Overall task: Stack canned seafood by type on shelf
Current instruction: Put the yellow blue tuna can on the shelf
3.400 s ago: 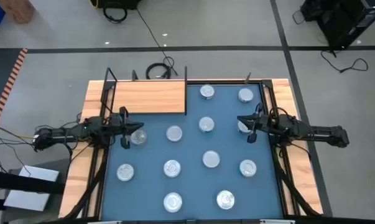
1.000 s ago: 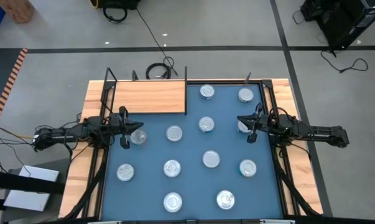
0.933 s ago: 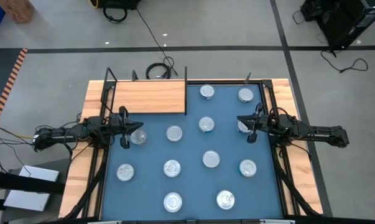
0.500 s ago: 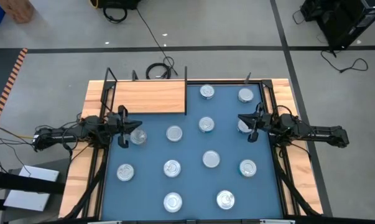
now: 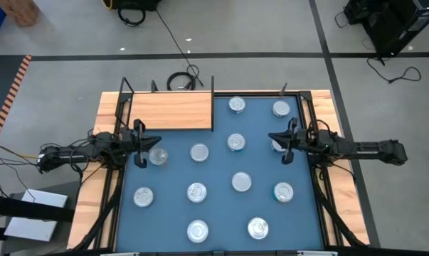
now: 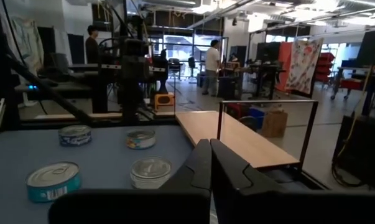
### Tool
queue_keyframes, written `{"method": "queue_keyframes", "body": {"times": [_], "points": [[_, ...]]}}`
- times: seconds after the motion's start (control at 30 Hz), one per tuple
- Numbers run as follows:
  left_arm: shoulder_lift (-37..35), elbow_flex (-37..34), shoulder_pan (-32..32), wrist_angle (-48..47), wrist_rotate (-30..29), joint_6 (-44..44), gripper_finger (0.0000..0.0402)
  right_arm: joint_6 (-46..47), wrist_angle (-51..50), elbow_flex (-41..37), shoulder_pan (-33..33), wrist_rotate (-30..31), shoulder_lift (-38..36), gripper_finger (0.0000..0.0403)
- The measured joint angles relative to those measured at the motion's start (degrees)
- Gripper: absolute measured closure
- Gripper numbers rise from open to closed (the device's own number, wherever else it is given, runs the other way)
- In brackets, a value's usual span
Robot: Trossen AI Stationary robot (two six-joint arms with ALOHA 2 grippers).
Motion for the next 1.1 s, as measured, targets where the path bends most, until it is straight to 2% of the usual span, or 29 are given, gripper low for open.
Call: {"method": "queue_keyframes", "body": {"times": [0.3,0.47,0.6,0.73,0.83,1.1], "points": [[0.00,0.00,-0.01,-0.33,-0.02,2.66,0.0396,1.06,10.29,0.00,0.00,-0.19,10.93,0.0391],[0.00,0.00,-0.01,-0.92,-0.02,2.92,0.0396,6.76,21.78,0.00,-0.23,0.08,15.47,0.0380],[0.02,0.00,-0.01,-2.29,-0.04,2.83,0.0396,6.41,28.01,0.00,-0.74,-0.04,17.88,0.0375],[0.00,0.00,-0.01,-1.98,-0.04,1.58,0.0396,3.90,28.32,1.03,-1.09,-0.42,20.42,0.0380],[0.02,0.00,0.01,-2.03,-0.04,1.52,0.0396,2.22,26.49,3.16,-1.09,-3.34,23.44,0.0389],[0.00,0.00,-0.01,-2.07,-0.03,3.02,0.0396,2.74,16.73,12.63,-0.24,-4.37,35.95,0.0392]]}}
